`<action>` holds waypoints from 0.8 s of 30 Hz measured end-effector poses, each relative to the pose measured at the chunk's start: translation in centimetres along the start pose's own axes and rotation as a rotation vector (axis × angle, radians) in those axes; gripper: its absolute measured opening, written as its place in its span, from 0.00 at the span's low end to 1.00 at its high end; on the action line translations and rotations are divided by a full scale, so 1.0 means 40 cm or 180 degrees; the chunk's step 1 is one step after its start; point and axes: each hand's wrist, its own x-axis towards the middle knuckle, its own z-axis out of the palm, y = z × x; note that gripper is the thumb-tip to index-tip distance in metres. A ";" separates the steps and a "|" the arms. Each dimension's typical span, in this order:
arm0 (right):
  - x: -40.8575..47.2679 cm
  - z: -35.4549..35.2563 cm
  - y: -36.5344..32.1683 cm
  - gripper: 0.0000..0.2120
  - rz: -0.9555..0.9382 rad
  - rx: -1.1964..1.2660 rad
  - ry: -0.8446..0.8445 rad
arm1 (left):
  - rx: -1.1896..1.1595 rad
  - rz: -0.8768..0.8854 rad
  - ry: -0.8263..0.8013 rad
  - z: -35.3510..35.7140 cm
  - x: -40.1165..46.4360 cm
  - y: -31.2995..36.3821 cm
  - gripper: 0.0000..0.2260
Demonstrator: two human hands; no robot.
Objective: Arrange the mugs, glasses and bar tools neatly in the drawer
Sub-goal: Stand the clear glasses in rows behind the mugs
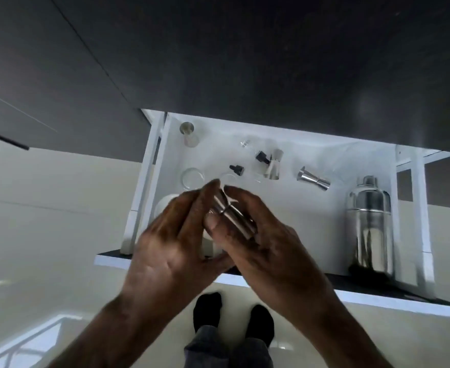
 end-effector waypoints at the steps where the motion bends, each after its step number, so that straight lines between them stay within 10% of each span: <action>1: -0.018 -0.005 0.012 0.22 -0.0088 -0.0079 0.0248 | -0.0128 -0.0014 0.0020 0.029 -0.006 0.031 0.29; 7: -0.035 -0.140 0.161 0.11 0.0619 0.0245 0.0740 | -0.0653 -0.0148 -0.1536 0.111 0.077 0.060 0.41; 11: 0.029 -0.217 0.318 0.10 0.0734 -0.1608 0.1230 | 0.0665 -0.0435 -0.1312 0.158 0.204 -0.074 0.37; 15: 0.081 -0.217 0.445 0.09 0.0635 -0.2346 0.0633 | 0.1184 -0.0650 -0.2299 0.242 0.215 -0.156 0.34; 24: 0.120 -0.193 0.455 0.20 0.0767 -0.2790 -0.0059 | 0.1076 -0.0631 -0.2234 0.253 0.181 -0.203 0.30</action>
